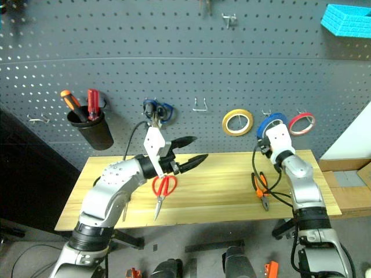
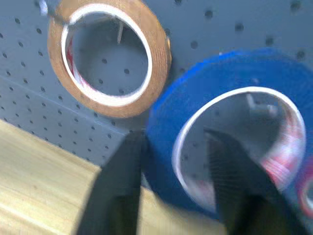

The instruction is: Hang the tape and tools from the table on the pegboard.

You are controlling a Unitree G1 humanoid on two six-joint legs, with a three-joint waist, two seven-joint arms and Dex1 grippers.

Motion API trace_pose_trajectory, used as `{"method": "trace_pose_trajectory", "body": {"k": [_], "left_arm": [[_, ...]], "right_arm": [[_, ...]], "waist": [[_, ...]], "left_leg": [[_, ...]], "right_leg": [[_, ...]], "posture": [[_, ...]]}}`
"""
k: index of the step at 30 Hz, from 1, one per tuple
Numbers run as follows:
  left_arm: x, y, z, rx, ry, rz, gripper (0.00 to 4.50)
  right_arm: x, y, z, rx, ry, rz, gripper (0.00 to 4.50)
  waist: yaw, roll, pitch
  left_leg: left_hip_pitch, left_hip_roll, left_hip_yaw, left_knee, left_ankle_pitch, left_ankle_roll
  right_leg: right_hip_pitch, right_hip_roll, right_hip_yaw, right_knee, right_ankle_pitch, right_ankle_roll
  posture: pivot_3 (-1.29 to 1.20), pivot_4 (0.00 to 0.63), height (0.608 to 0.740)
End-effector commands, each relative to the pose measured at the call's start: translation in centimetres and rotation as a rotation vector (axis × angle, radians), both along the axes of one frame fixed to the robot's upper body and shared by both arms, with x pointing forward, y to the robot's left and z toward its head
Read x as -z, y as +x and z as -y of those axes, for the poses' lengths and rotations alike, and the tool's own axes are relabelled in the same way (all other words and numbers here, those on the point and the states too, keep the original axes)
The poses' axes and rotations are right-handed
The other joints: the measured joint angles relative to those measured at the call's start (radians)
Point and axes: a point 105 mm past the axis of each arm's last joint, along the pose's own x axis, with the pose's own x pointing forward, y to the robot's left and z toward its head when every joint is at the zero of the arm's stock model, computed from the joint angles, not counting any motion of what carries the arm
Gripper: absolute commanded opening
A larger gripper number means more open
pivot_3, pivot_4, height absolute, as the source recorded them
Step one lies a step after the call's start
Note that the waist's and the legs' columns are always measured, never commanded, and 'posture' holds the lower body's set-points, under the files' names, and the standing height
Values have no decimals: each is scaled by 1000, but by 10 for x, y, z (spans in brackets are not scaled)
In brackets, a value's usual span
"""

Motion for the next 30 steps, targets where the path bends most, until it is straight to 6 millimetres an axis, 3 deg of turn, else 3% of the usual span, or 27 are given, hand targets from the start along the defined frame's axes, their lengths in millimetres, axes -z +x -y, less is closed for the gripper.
{"method": "trace_pose_trajectory", "body": {"k": [1, 5, 9, 12, 22, 30], "left_arm": [[3, 2, -19, -54, 75, 58, 3494], [14, 1, -32, -67, 127, 39, 3494], [25, 0, -43, -83, 177, 12, 3494], [30, -1, -45, -84, 195, 3, 3494], [34, -5, -39, -64, 217, 14, 3494], [35, -5, -39, -72, 212, 11, 3494]], "right_arm": [[14, -27, 11, 107, 46, -68, 3229], [55, -55, 9, 227, 104, -316, 4482], [83, -73, -14, 233, 165, -549, 4482], [100, -74, -24, 242, 165, -624, 4482], [116, -40, -12, 315, 94, -627, 4482], [139, -31, -5, 335, 129, -737, 4482]], "waist": [[3, 0, -1], [3, 0, -1], [-3, 1, -3], [-3, 2, -8], [-3, 2, -9], [-3, 2, -9]], "left_leg": [[0, 0, 0, 0, 0, 0], [0, 0, 0, 0, 0, 0], [1, 1, 1, 3, 0, 0], [1, 2, 1, 3, 1, 1], [0, 2, 2, 2, 1, 1], [0, 2, 2, 2, 1, 1]], "right_leg": [[0, 0, 0, 0, 0, 0], [0, 0, 0, 0, 0, 0], [0, 0, 1, 2, 0, -6], [0, 1, 1, 2, 0, -7], [-1, 1, 1, 0, 3, -1], [-1, 1, 1, 0, 4, 0]], "posture": [[-139, 116, 740], [-141, 115, 740], [-163, 116, 740], [-161, 116, 740], [-138, 109, 740], [-129, 107, 740]]}}
